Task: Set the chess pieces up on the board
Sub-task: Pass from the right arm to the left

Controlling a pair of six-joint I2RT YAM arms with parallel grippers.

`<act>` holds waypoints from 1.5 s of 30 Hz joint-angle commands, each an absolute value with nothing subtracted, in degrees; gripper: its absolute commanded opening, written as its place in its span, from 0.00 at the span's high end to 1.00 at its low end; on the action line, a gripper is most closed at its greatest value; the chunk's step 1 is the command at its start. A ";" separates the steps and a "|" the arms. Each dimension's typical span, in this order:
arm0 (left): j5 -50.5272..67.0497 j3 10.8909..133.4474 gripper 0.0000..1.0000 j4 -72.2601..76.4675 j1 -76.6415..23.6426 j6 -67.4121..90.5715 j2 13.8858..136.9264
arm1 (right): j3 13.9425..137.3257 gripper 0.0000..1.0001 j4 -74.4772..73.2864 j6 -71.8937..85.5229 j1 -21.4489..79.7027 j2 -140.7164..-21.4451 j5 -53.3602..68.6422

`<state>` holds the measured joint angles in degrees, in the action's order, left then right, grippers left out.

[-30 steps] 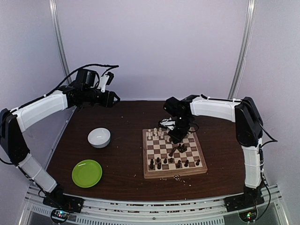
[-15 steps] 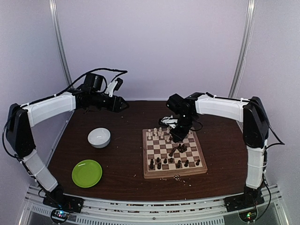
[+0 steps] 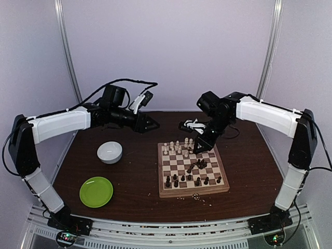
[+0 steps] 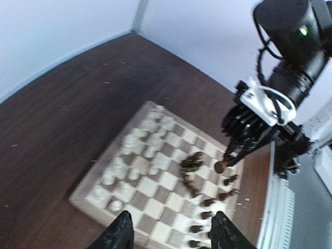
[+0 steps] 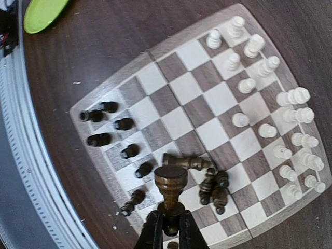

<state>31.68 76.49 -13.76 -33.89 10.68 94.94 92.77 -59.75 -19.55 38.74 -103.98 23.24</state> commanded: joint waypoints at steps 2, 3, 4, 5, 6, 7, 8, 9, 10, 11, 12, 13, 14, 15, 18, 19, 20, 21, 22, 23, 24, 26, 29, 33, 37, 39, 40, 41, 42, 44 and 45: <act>49.96 72.95 0.47 4.28 -40.00 23.69 99.03 | 90.82 0.99 -62.96 -24.23 38.76 -96.64 36.42; 51.53 72.53 0.47 8.28 -40.67 28.36 100.53 | 90.37 0.99 -62.83 -24.48 38.76 -96.00 37.16; 52.32 71.42 0.47 12.70 -41.22 33.15 101.71 | 89.91 0.99 -62.52 -24.66 38.76 -95.39 37.82; 52.73 69.98 0.47 18.28 -41.76 37.81 102.77 | 89.41 0.99 -62.19 -24.65 38.77 -94.90 38.42; 53.12 68.86 0.47 23.09 -42.28 41.90 103.88 | 88.94 0.99 -61.80 -24.69 38.81 -94.50 38.89; 53.50 68.47 0.47 27.00 -42.80 45.48 105.28 | 88.54 0.99 -61.56 -24.65 38.84 -94.33 39.18; 53.74 68.53 0.47 29.20 -43.44 48.42 106.58 | 88.36 0.98 -61.38 -24.54 38.85 -94.35 39.23; 54.04 68.69 0.47 30.95 -44.09 50.26 107.74 | 88.38 0.98 -61.29 -24.30 38.85 -94.57 39.13; 54.25 68.73 0.47 33.19 -44.73 52.02 108.71 | 88.56 0.98 -61.34 -24.15 38.85 -94.79 39.10; 54.49 68.73 0.47 35.35 -45.32 53.72 109.64 | 88.71 0.98 -61.43 -24.17 38.85 -95.00 39.19; 54.70 68.66 0.47 37.60 -45.80 55.49 110.47 | 88.85 0.98 -61.42 -24.06 38.85 -95.23 39.23; 55.05 68.65 0.47 39.84 -46.12 57.01 111.32 | 88.93 0.98 -61.35 -23.93 38.85 -95.39 39.08; 55.26 68.39 0.47 42.07 -46.34 58.89 112.07 | 89.13 0.98 -61.46 -23.91 38.83 -95.63 38.91; 55.49 68.05 0.48 44.84 -46.47 60.91 112.91 | 89.45 0.98 -61.77 -24.02 38.84 -95.89 38.87; 56.22 66.99 0.49 54.72 -46.63 67.44 114.92 | 89.91 0.98 -62.31 -24.10 38.85 -96.58 38.55; 56.42 66.91 0.50 56.60 -46.59 68.99 115.45 | 89.80 0.98 -62.38 -24.08 38.85 -96.61 38.38; 56.39 66.66 0.50 58.21 -46.60 70.30 115.97 | 89.82 0.98 -62.39 -24.13 38.89 -96.74 38.16; 56.34 66.55 0.50 59.09 -46.58 70.98 116.17 | 89.82 0.98 -62.38 -24.04 38.91 -96.84 37.97; 56.47 66.59 0.51 58.99 -46.58 71.11 116.43 | 89.79 0.98 -62.21 -24.00 38.93 -96.88 37.78; 56.51 66.62 0.51 58.54 -46.65 71.04 116.57 | 89.67 0.98 -62.10 -23.87 38.91 -96.93 37.60; 56.52 66.66 0.52 58.23 -46.67 70.94 116.67 | 89.52 0.98 -61.87 -23.75 38.92 -96.94 37.34; 56.59 66.62 0.53 57.30 -46.74 70.28 116.63 | 89.47 0.98 -61.49 -23.43 38.93 -96.87 36.97; 56.49 66.32 0.54 55.13 -46.79 68.69 116.46 | 89.88 0.98 -61.38 -23.21 38.85 -96.87 36.71; 56.68 66.14 0.52 52.39 -46.98 66.62 116.07 | 90.38 0.98 -61.17 -22.73 38.87 -97.18 35.51; 56.33 66.21 0.53 49.35 -47.23 64.52 115.83 | 90.67 0.98 -60.99 -22.34 38.76 -97.31 35.51; 56.41 66.10 0.55 49.36 -47.20 64.29 115.77 | 90.77 0.98 -60.84 -22.03 38.68 -97.30 35.30; 56.38 66.16 0.58 49.29 -47.20 64.20 115.80 | 90.87 0.98 -60.91 -21.98 38.67 -97.38 35.25; 56.42 66.18 0.61 49.16 -47.20 64.10 115.78 | 90.98 0.98 -60.91 -21.98 38.67 -97.38 35.20; 56.39 66.19 0.65 49.13 -47.20 64.15 115.82 | 90.97 0.98 -60.83 -22.00 38.67 -97.32 35.16; 56.40 66.18 0.69 49.21 -47.20 64.12 115.96 | 90.97 0.98 -60.85 -22.02 38.67 -97.34 35.20; 56.38 66.19 0.71 49.22 -47.20 64.03 116.01 | 91.04 0.98 -60.91 -21.98 38.67 -97.44 35.24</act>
<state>55.70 66.63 48.21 -46.94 65.67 116.05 89.54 -61.73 -22.52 38.76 -96.82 35.97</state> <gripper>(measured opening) 0.327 0.099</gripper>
